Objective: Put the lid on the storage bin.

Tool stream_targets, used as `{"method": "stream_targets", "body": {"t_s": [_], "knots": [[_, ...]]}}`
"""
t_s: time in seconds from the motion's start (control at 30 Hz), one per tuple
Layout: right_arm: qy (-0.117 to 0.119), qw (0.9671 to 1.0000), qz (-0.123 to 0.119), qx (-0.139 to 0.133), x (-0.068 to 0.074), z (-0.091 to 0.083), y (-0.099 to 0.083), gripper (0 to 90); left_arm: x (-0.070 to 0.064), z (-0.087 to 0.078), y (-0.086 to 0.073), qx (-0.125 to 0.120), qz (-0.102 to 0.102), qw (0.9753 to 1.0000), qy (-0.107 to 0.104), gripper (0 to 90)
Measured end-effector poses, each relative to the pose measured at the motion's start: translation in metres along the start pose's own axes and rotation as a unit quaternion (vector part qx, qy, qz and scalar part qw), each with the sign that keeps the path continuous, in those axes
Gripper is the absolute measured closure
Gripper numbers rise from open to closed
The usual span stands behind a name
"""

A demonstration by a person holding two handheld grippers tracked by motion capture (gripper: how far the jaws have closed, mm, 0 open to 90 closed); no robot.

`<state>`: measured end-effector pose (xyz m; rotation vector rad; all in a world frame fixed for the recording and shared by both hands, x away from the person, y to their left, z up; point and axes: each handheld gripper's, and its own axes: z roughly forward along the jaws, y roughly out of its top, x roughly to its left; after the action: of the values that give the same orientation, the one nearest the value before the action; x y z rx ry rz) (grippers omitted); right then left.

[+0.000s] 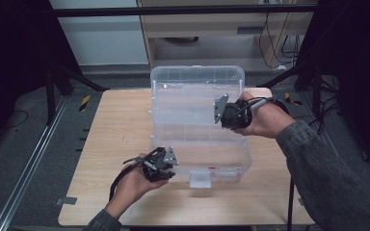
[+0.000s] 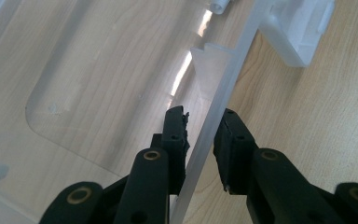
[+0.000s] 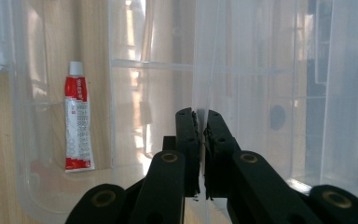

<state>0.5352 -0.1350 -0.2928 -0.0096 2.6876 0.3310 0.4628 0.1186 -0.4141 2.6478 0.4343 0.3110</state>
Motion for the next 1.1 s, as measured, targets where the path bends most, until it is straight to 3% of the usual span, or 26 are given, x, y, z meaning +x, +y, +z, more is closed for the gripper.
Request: {"method": "stream_targets", "body": {"t_s": [0.57,0.73,0.77,1.1], "knots": [[-0.010,0.9996,0.003,-0.025,0.029,-0.005,-0.008,86.1,-0.002,0.001,-0.001,-0.002,0.000,1.0000,0.003,73.2],[-0.006,0.9996,0.001,-0.027,0.033,-0.005,-0.011,85.8,-0.003,0.000,-0.001,-0.002,0.001,1.0000,0.004,72.9],[-0.001,0.9995,0.005,-0.030,0.035,-0.005,-0.013,85.7,-0.004,0.001,-0.002,-0.003,-0.010,0.9999,0.004,72.8],[0.004,0.9995,0.001,-0.031,0.039,-0.005,-0.017,84.6,-0.009,0.000,0.000,0.001,-0.006,0.9999,0.009,72.8]]}}
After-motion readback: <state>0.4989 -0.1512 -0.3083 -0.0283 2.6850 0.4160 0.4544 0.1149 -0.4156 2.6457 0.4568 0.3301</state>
